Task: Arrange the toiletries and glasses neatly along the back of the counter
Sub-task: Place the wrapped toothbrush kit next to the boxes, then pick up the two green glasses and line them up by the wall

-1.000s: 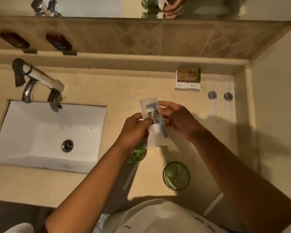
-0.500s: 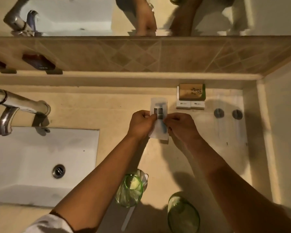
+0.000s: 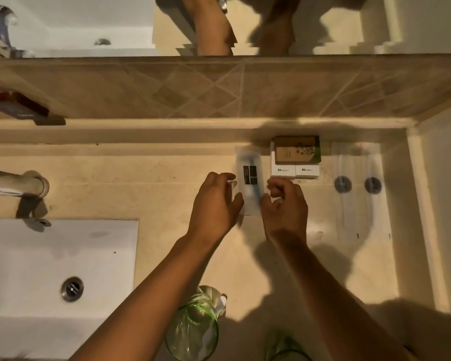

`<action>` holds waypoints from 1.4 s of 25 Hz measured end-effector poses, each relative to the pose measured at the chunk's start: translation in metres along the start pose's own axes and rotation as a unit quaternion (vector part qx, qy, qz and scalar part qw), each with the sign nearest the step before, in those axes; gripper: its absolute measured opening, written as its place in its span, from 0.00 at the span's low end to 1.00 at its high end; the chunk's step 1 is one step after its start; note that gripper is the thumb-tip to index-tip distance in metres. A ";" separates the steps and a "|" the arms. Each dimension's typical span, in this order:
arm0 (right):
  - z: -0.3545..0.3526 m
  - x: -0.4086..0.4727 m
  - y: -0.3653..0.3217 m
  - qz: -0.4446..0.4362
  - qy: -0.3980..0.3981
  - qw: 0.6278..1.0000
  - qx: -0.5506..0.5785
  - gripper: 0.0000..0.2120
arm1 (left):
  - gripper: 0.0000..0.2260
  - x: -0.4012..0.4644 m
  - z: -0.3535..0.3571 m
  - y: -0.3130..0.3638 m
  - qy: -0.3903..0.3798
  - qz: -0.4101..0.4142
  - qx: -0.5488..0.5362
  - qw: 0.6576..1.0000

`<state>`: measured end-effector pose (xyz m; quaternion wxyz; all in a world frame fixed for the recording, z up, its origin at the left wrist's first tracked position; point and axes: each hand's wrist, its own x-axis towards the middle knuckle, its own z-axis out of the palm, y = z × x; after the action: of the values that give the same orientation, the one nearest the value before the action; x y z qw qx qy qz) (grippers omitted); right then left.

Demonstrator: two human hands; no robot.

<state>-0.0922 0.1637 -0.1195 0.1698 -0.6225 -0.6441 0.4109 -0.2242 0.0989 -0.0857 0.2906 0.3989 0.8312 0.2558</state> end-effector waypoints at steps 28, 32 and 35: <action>0.001 -0.009 -0.009 -0.094 -0.048 0.994 -0.034 0.16 | 0.23 0.013 -0.006 0.002 -0.018 0.116 0.123 0.985; -0.026 -0.027 -0.005 -0.125 -0.128 0.984 -0.008 0.10 | 0.12 -0.026 -0.033 -0.023 0.034 0.105 0.062 0.992; -0.039 -0.058 -0.001 -0.134 -0.304 0.943 -0.030 0.10 | 0.15 -0.080 -0.060 -0.053 0.038 0.017 -0.031 0.999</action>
<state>-0.0540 0.1214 -0.0783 0.0006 -0.3808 -0.7546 0.5343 -0.2514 -0.0067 -0.0564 0.2664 0.3936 0.8268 0.3009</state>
